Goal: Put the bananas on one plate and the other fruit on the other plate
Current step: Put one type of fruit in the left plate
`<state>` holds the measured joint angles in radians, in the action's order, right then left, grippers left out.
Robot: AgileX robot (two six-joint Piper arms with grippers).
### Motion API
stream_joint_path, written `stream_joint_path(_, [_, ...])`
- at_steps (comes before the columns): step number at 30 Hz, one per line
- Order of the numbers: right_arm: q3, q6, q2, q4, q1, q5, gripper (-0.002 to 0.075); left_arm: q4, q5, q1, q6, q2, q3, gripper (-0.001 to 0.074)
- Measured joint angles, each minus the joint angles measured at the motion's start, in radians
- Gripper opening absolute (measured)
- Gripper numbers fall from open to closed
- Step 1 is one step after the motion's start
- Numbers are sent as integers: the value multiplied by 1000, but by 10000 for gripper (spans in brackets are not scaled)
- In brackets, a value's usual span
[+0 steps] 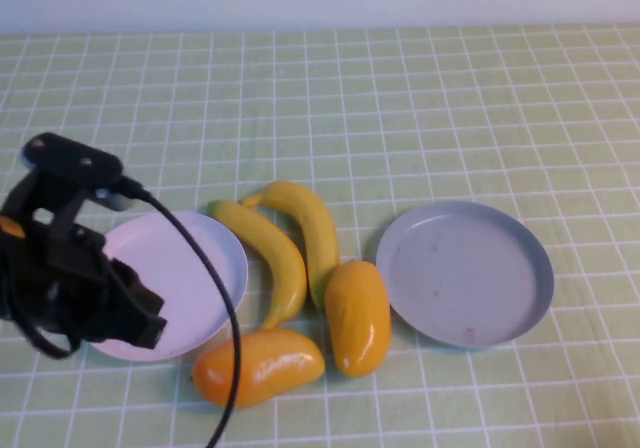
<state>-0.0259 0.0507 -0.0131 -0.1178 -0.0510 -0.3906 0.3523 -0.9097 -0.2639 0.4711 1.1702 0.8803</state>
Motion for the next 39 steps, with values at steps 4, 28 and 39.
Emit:
stream_joint_path(4, [0, 0, 0, 0, 0, 0, -15, -30, -8, -127, 17, 57, 53, -2])
stream_joint_path(28, [0, 0, 0, 0, 0, 0, -15, -278, -17, -456, 102, 319, 166, 619])
stream_joint_path(39, [0, 0, 0, -1, 0, 0, -15, -303, 40, -459, 186, 389, 166, 668])
